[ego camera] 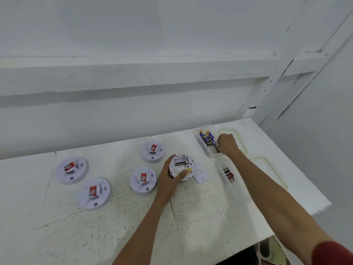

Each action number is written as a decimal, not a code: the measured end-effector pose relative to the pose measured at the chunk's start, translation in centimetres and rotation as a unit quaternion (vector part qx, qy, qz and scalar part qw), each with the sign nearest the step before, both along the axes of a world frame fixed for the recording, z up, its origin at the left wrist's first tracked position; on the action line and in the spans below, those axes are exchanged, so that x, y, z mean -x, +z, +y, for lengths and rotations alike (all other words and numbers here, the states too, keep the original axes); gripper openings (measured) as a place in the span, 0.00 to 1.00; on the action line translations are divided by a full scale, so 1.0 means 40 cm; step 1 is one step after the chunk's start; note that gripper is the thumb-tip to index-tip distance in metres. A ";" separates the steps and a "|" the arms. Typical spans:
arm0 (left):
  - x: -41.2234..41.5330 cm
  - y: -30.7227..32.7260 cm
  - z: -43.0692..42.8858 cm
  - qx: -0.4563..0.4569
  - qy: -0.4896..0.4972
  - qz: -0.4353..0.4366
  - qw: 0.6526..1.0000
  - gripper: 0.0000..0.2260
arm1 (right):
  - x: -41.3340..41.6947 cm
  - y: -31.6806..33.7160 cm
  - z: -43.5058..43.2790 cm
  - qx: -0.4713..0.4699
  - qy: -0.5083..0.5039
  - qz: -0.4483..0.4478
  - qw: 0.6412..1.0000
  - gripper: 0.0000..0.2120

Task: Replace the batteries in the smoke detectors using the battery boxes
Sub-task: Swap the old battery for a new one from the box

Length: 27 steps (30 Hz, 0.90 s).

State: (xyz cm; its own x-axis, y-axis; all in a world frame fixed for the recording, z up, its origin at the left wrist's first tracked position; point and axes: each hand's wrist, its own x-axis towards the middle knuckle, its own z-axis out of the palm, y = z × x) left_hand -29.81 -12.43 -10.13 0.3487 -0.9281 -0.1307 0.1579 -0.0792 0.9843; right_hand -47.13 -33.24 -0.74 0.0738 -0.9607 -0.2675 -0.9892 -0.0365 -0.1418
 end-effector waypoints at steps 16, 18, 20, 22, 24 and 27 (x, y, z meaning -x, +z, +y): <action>-0.001 -0.010 -0.008 0.006 0.008 0.000 1.000 0.31 | -0.046 -0.051 -0.019 0.064 -0.062 -0.158 0.983 0.11; -0.002 -0.010 -0.006 0.008 0.004 0.004 1.000 0.31 | -0.055 -0.038 -0.003 0.105 -0.047 -0.240 0.964 0.10; -0.001 -0.006 -0.002 0.009 0.003 0.013 1.000 0.32 | -0.074 -0.017 0.038 0.135 0.008 -0.307 0.942 0.10; 0.002 -0.001 0.002 0.002 0.010 0.020 1.000 0.33 | -0.101 0.012 0.101 0.140 0.090 -0.352 0.921 0.11; 0.005 0.001 0.003 -0.005 0.020 0.011 1.000 0.29 | -0.126 0.024 0.162 0.096 0.172 -0.377 0.905 0.13; 0.006 0.001 0.003 -0.003 0.019 -0.007 1.000 0.24 | -0.135 0.002 0.220 0.052 0.291 -0.348 0.890 0.12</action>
State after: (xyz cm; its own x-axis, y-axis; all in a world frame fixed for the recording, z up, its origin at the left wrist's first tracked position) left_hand -30.04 -12.32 -10.08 0.3862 -0.9130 -0.1312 0.1464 -0.0797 0.9860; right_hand -41.73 -24.46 -0.65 0.6801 -0.7225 0.1245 -0.4732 -0.5623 -0.6782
